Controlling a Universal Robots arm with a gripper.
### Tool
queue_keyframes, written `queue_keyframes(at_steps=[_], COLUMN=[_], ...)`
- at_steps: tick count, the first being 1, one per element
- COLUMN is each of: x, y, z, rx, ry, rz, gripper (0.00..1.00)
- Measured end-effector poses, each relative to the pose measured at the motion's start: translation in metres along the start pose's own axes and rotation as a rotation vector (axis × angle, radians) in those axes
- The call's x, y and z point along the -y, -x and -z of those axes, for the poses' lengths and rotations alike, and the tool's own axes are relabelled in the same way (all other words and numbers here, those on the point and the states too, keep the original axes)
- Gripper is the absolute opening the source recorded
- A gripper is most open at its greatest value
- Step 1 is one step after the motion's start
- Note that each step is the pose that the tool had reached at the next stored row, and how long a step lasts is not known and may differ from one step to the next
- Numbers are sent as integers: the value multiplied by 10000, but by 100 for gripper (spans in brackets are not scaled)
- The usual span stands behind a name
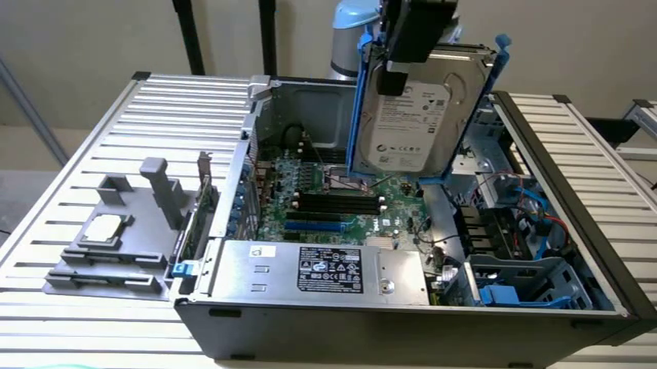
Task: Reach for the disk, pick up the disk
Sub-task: 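Pick up the disk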
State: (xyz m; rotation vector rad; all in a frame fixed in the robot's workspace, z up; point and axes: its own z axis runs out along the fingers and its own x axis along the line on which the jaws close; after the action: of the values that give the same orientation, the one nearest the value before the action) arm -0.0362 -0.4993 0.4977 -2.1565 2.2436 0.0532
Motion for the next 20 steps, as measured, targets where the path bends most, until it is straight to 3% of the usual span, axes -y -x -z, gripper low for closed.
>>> queue_keyframes(at_steps=[14, 20], x=[648, 853], y=[-225, -344], z=[13, 88], rx=[5, 3], ry=[0, 23], rz=[1, -1], gripper=[33, 33])
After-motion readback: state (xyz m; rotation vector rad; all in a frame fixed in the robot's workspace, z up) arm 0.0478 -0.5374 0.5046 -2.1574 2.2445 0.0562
